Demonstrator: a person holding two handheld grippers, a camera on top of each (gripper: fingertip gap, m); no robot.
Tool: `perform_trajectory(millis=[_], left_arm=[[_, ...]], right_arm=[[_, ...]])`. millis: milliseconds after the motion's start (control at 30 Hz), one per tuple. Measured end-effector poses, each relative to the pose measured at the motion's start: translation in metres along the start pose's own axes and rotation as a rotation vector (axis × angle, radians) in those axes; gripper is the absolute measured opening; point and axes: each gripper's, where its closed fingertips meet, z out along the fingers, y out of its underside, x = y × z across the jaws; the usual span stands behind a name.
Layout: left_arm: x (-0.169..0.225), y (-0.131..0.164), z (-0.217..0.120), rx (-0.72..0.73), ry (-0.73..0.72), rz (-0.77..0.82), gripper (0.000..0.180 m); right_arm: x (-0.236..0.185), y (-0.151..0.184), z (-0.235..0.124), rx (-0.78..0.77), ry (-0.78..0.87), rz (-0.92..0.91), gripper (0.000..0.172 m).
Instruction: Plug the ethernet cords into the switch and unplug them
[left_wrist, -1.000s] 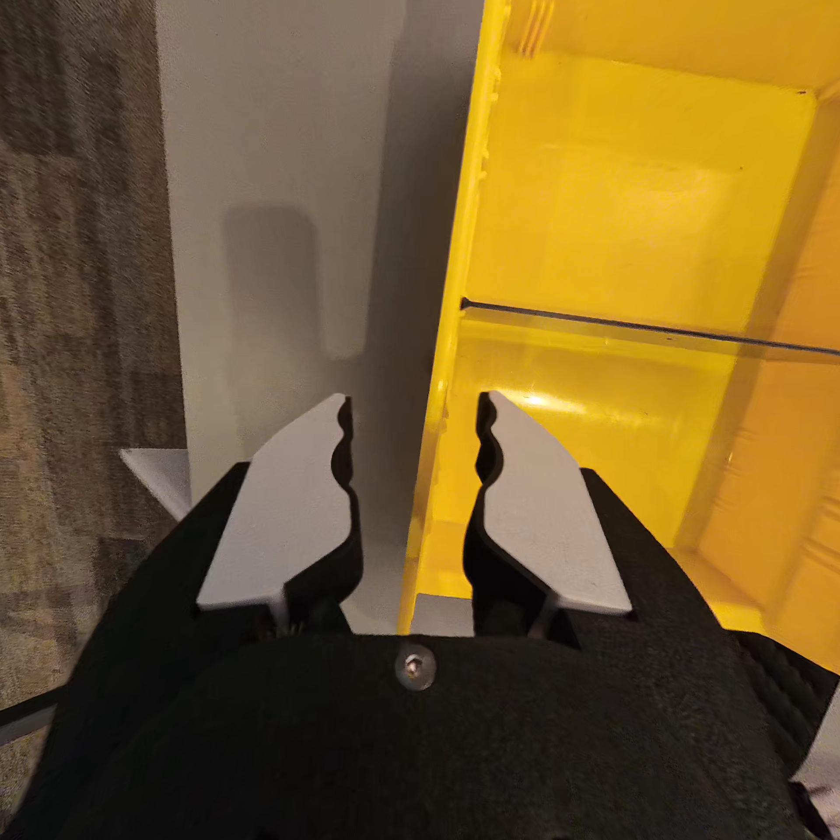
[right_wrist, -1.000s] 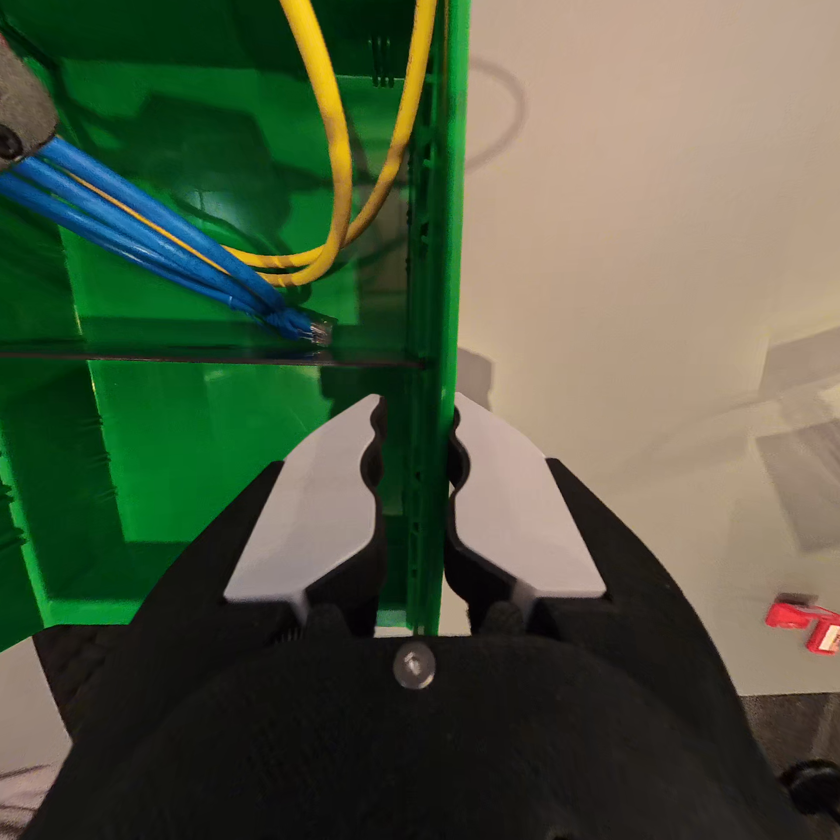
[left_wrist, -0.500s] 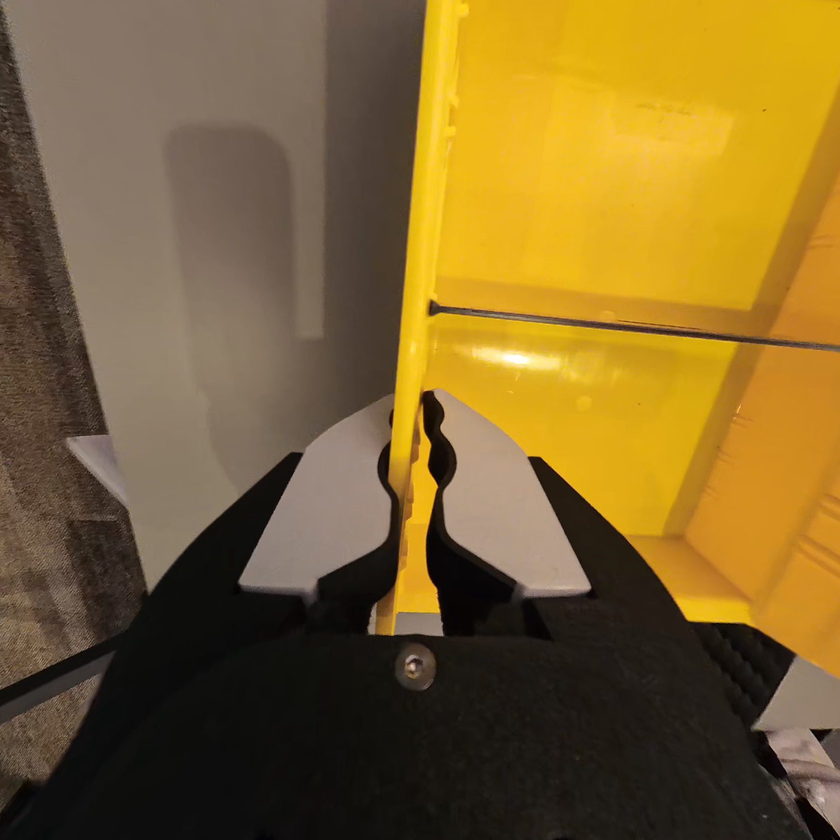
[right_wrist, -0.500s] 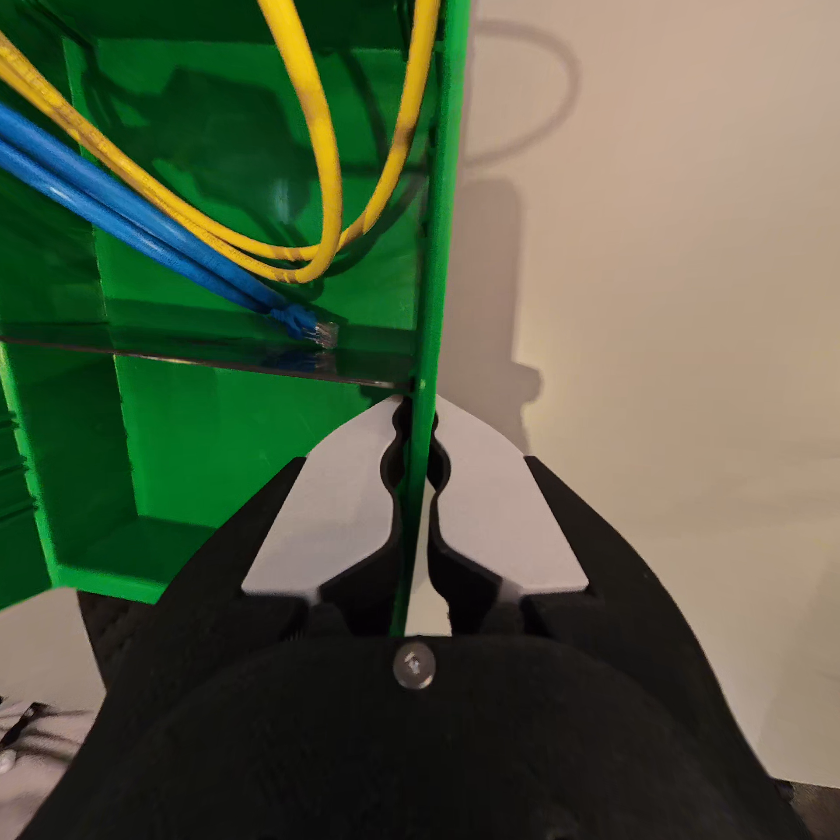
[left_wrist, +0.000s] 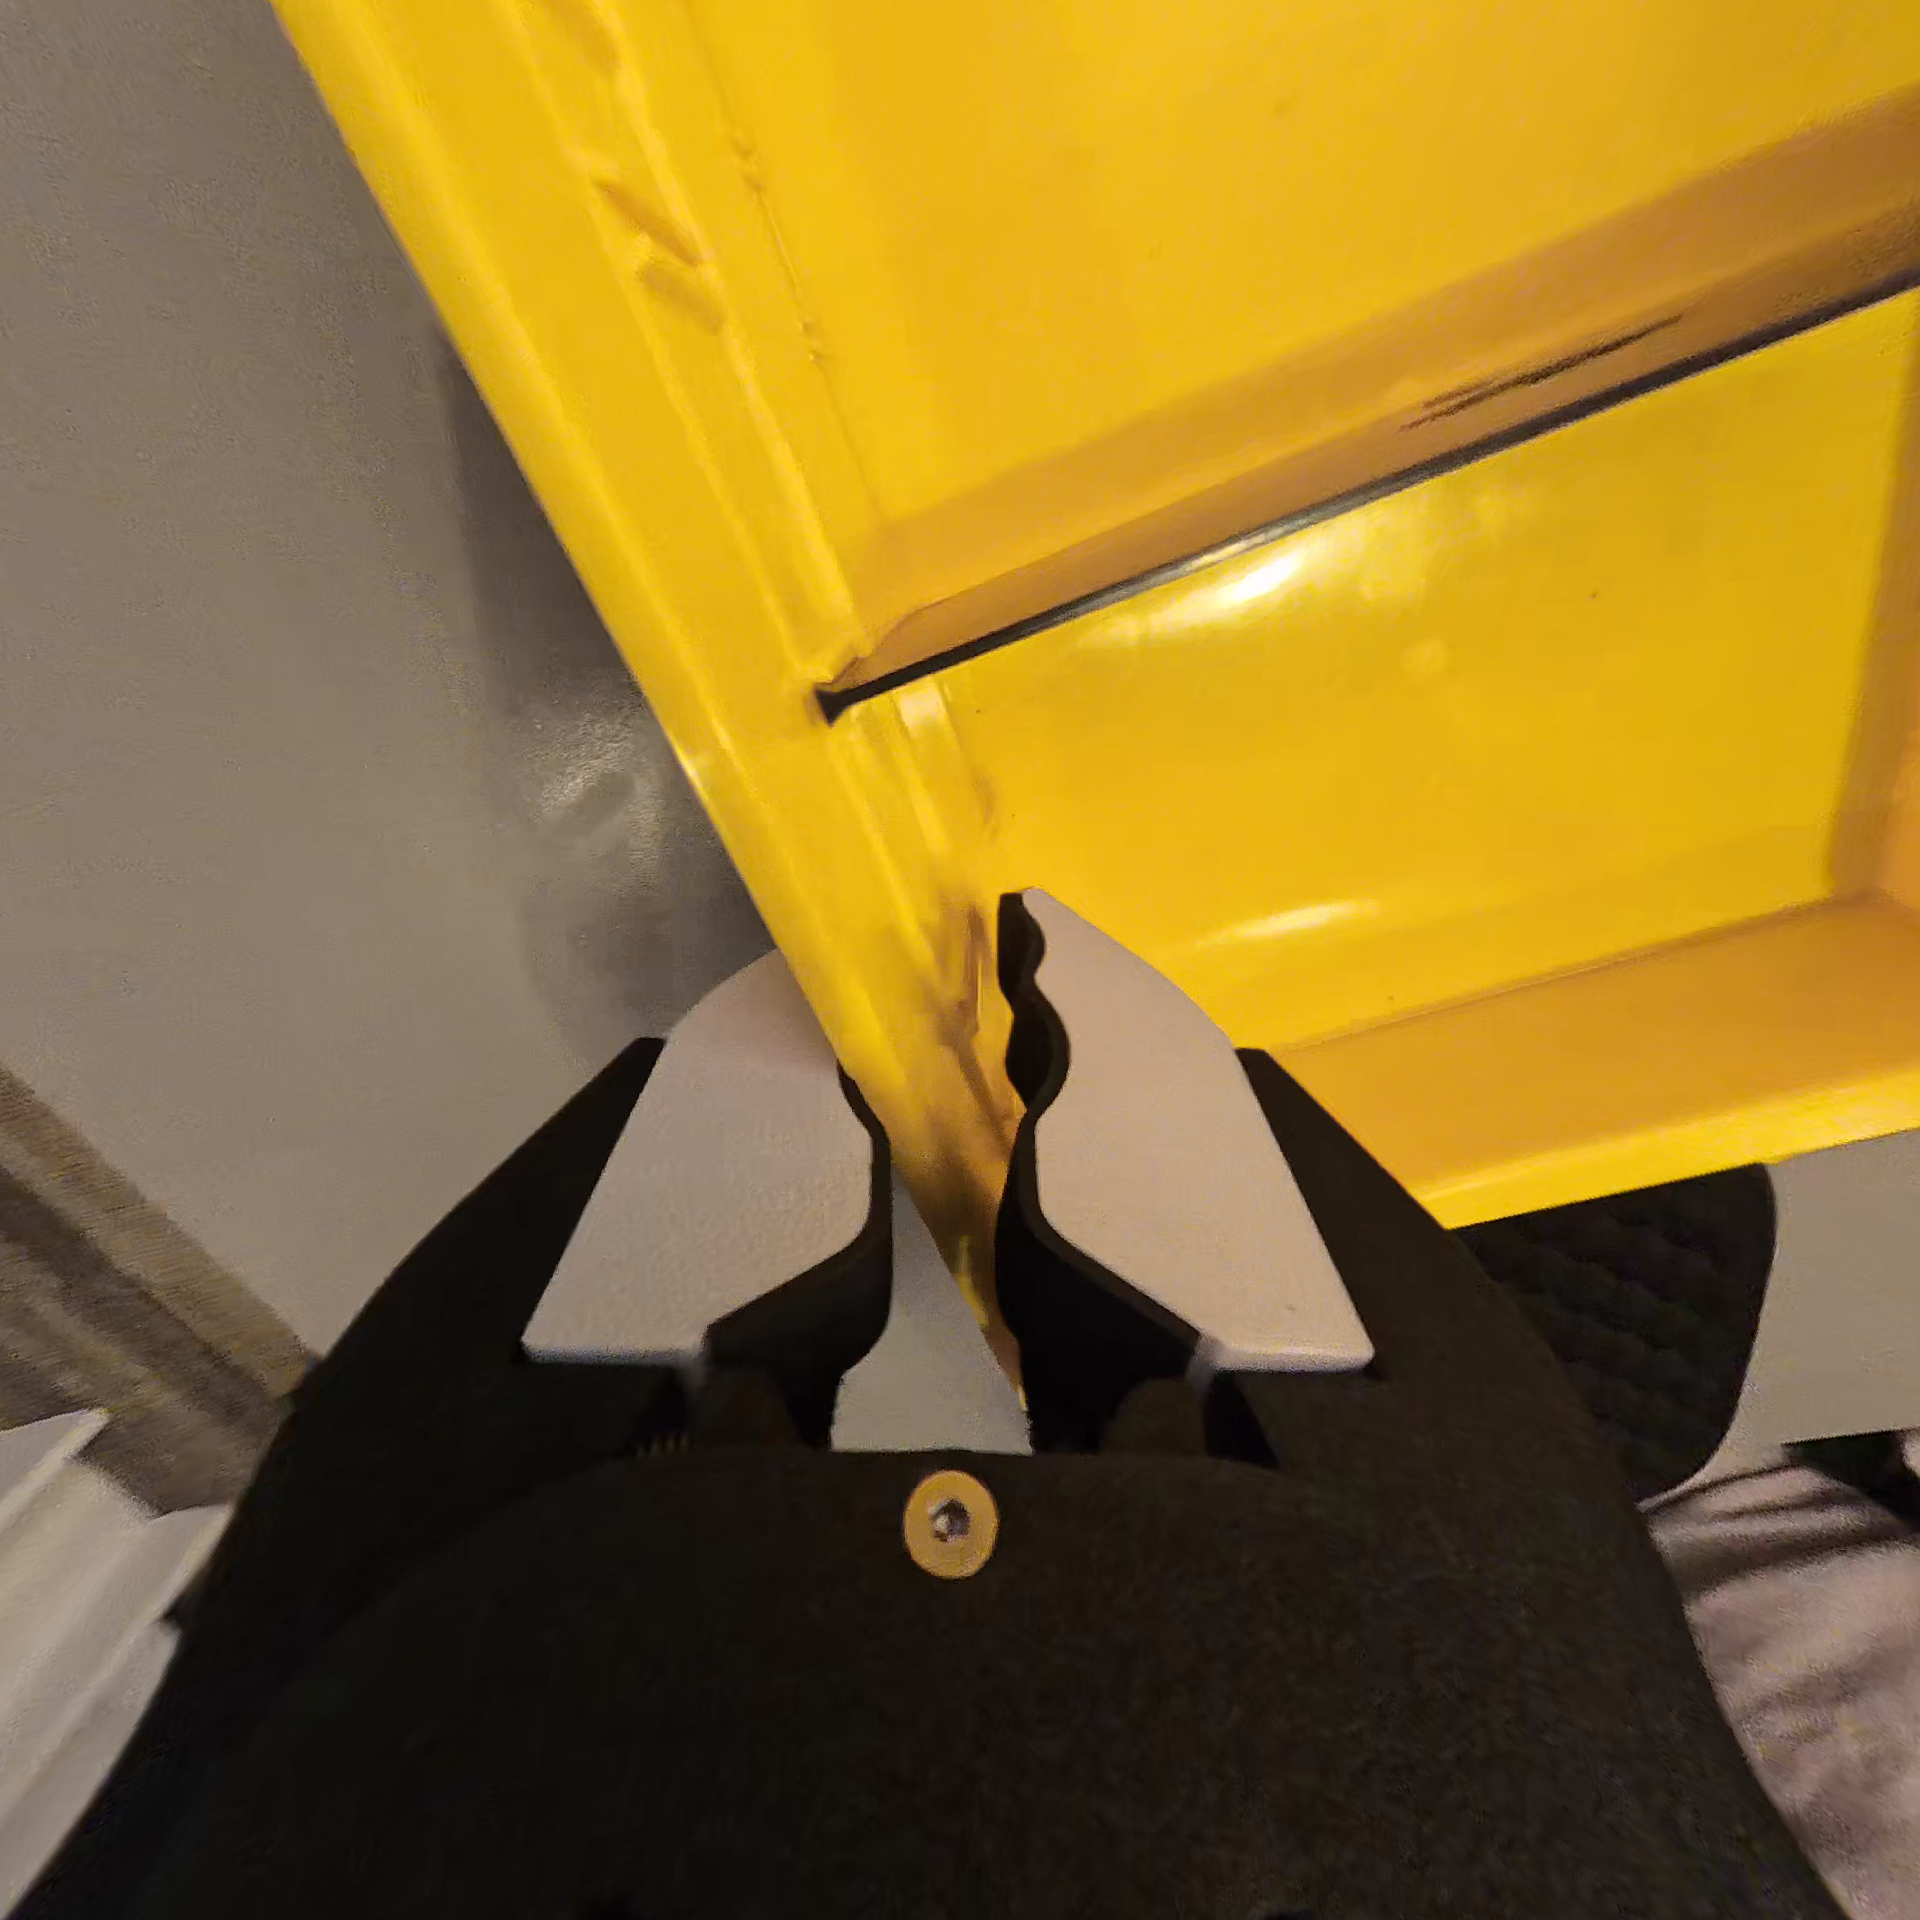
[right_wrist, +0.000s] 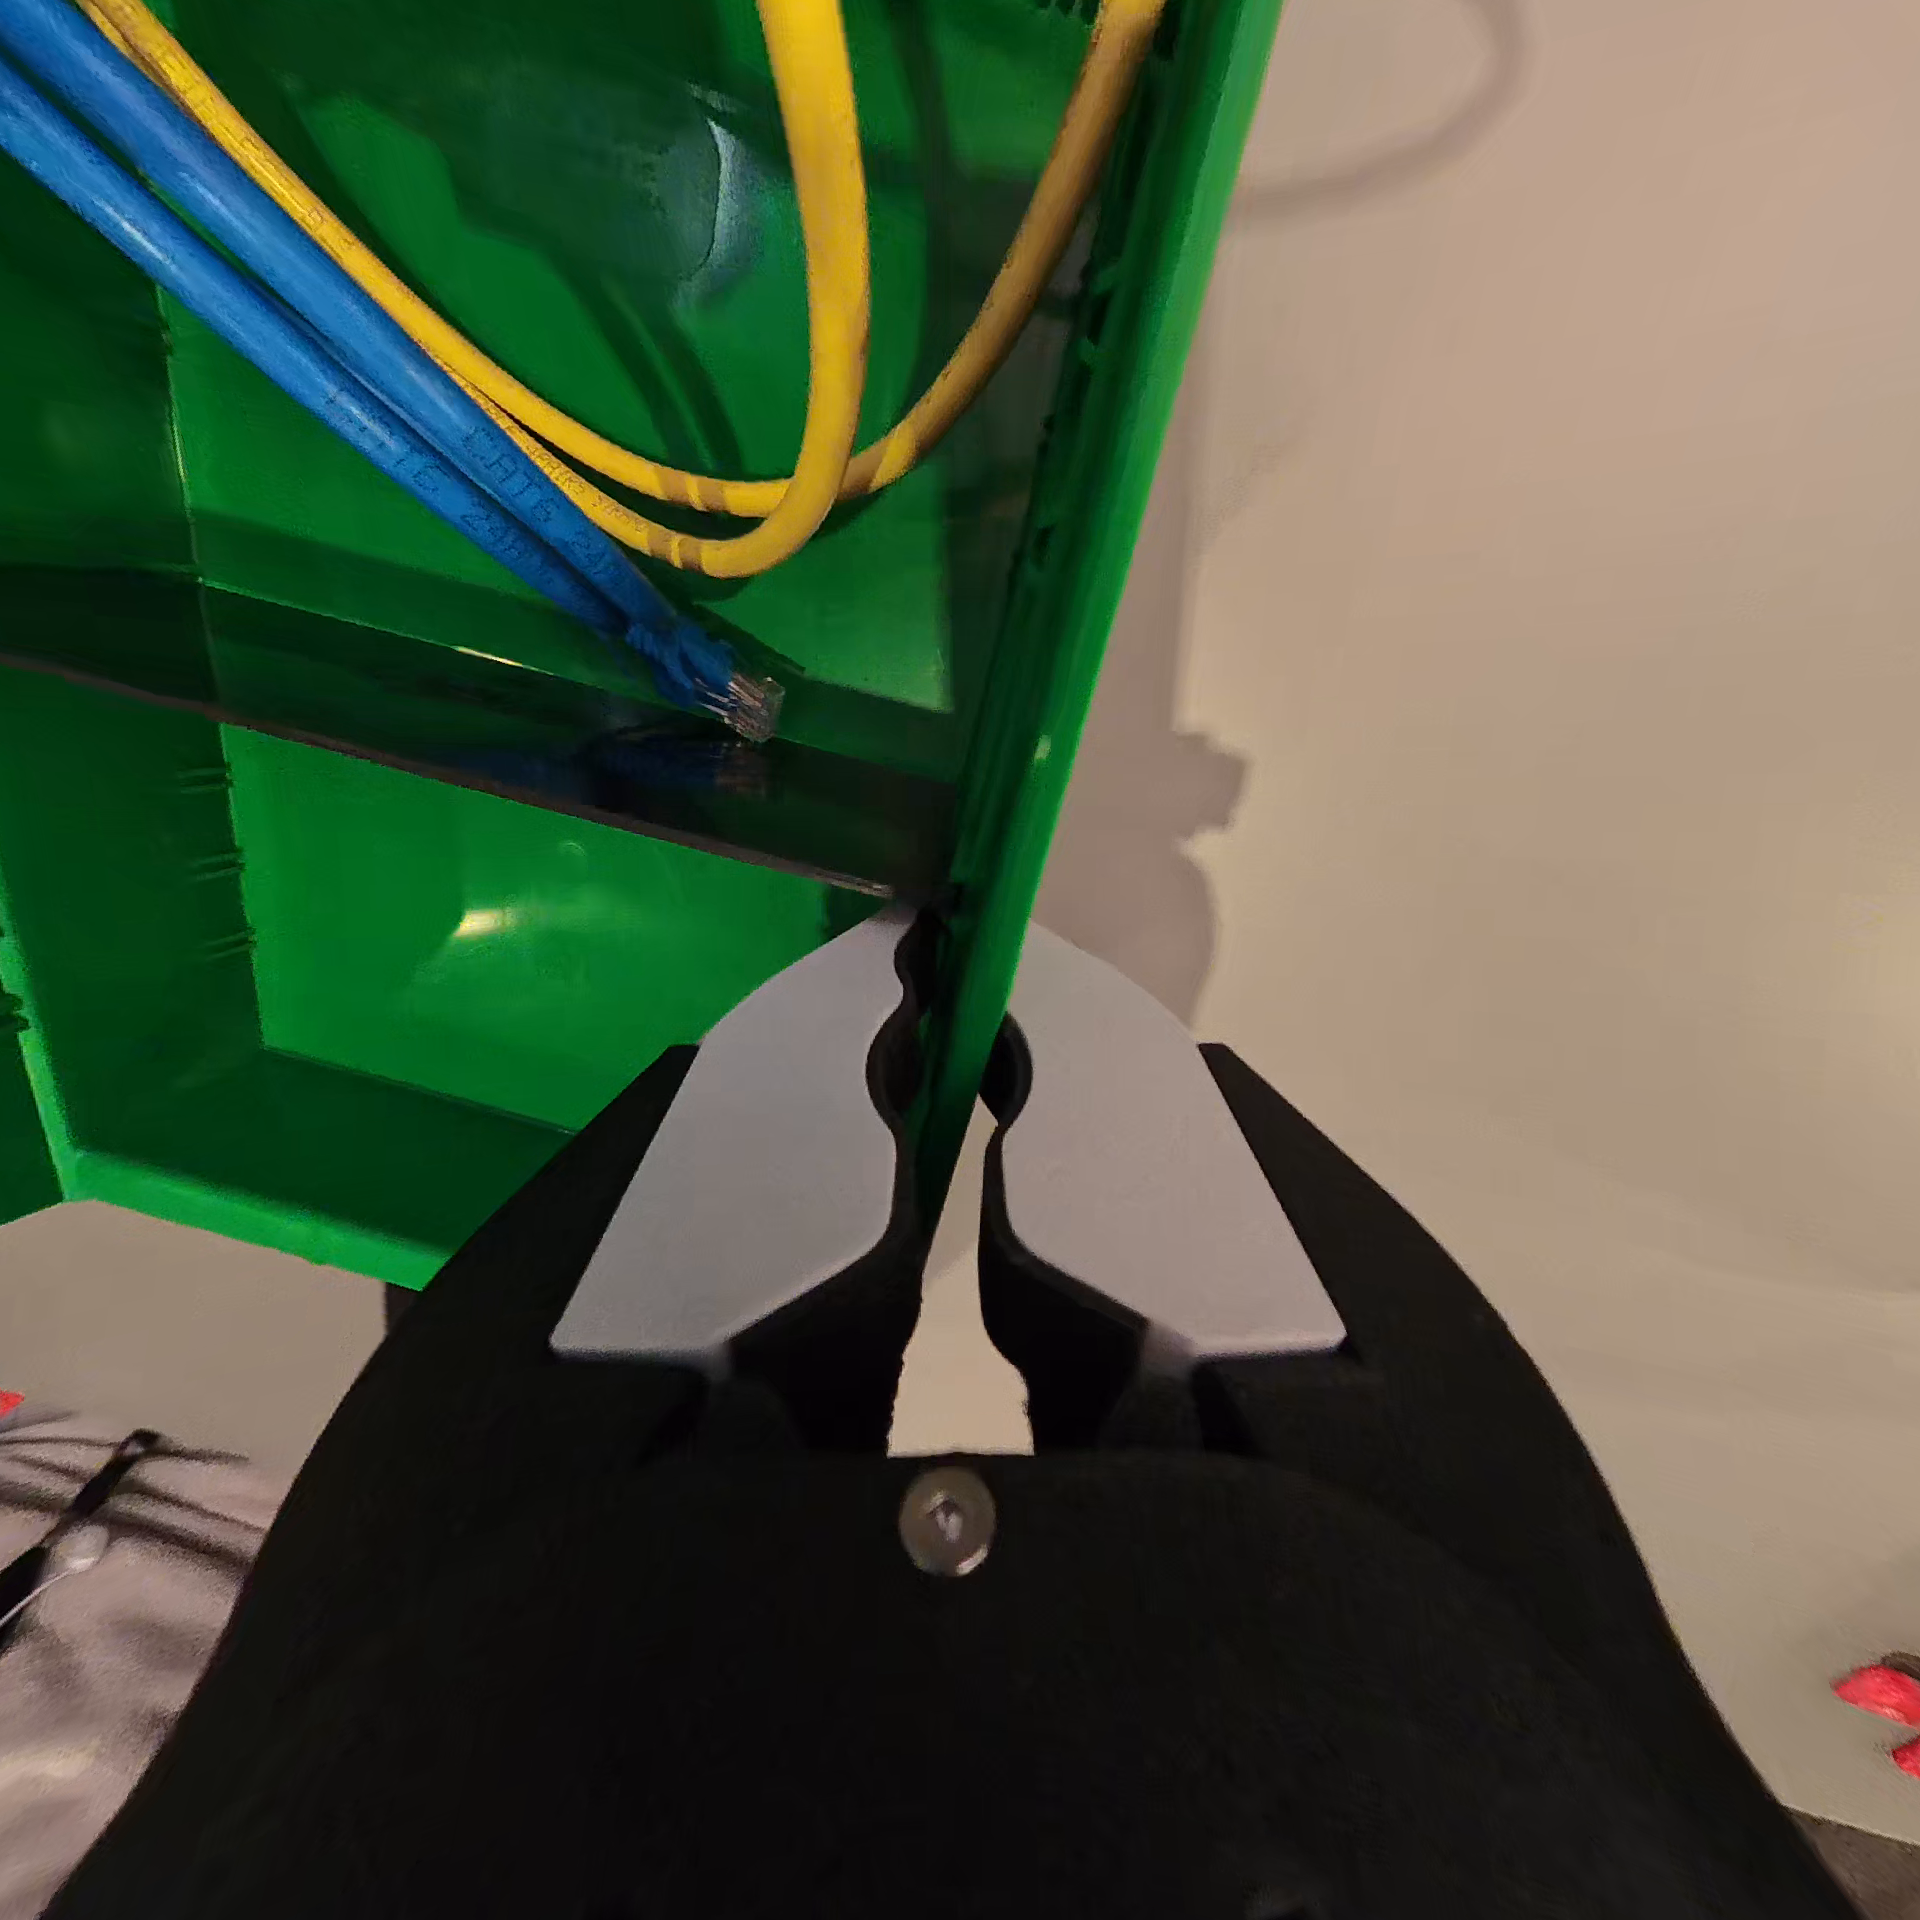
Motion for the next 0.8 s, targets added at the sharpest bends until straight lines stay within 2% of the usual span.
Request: perform_trajectory(millis=[367,600,700,800], left_arm=[[0.071,-0.008,0.0,-0.076,-0.098,0.168,0.028],[0.095,-0.013,0.0,-0.064,-0.118,0.242,0.034],[0.098,-0.006,-0.005,-0.076,-0.106,0.265,0.037],[0.101,-0.007,-0.019,-0.015,-0.087,0.279,0.039]], right_arm=[[-0.063,-0.003,0.009,-0.113,0.01,-0.025,0.008],[-0.079,-0.017,0.013,-0.084,0.005,-0.113,0.011],[-0.072,-0.023,-0.005,-0.005,0.057,-0.114,0.024],[-0.074,-0.033,-0.05,0.193,0.102,-0.08,0.026]])
